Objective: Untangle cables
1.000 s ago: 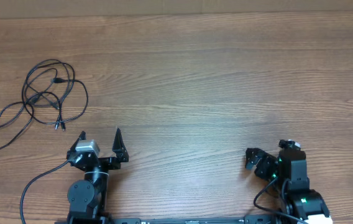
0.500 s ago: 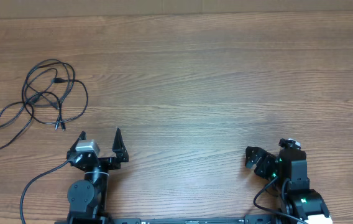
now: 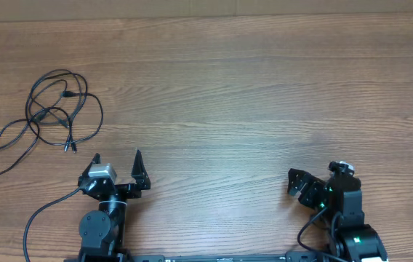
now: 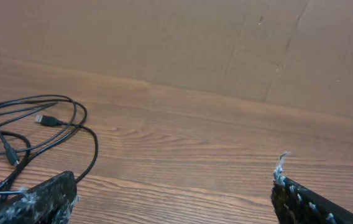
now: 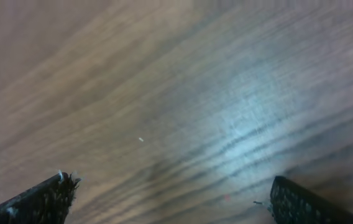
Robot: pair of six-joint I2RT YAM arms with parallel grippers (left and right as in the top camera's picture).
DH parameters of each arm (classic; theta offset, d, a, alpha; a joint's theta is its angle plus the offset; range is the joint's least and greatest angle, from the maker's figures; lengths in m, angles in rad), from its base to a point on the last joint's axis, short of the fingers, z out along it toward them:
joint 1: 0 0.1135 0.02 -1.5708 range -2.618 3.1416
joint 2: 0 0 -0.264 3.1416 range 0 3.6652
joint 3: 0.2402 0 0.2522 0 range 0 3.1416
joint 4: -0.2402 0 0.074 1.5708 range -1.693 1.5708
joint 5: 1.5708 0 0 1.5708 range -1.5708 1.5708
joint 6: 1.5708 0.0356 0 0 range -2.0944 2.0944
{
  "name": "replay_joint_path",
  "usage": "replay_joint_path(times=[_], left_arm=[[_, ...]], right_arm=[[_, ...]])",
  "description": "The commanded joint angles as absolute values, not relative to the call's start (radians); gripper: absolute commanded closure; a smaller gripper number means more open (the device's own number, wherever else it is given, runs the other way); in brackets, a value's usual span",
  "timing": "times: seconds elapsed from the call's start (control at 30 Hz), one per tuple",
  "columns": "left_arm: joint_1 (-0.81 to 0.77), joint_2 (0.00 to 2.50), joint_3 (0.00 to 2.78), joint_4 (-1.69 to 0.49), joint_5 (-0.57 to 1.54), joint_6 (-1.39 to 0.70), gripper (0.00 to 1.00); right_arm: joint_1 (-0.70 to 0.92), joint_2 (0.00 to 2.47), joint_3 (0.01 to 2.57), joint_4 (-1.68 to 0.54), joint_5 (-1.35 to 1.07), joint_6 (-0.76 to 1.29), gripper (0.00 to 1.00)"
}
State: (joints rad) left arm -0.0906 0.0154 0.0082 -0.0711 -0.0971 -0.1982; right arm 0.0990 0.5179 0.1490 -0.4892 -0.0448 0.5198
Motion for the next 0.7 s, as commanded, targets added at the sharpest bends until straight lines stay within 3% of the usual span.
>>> replay_joint_path(times=[0.0, 0.67], left_arm=[[-0.083, 0.004, 0.005, -0.071, -0.088, -0.171, 0.00], [-0.083, 0.004, 0.005, -0.071, -0.088, -0.171, 0.00]], right_arm=[[0.096, 0.444, 0.137, -0.484, -0.038, 0.521, 0.00], [0.095, 0.040, 0.137, -0.480, -0.039, 0.521, 0.00]])
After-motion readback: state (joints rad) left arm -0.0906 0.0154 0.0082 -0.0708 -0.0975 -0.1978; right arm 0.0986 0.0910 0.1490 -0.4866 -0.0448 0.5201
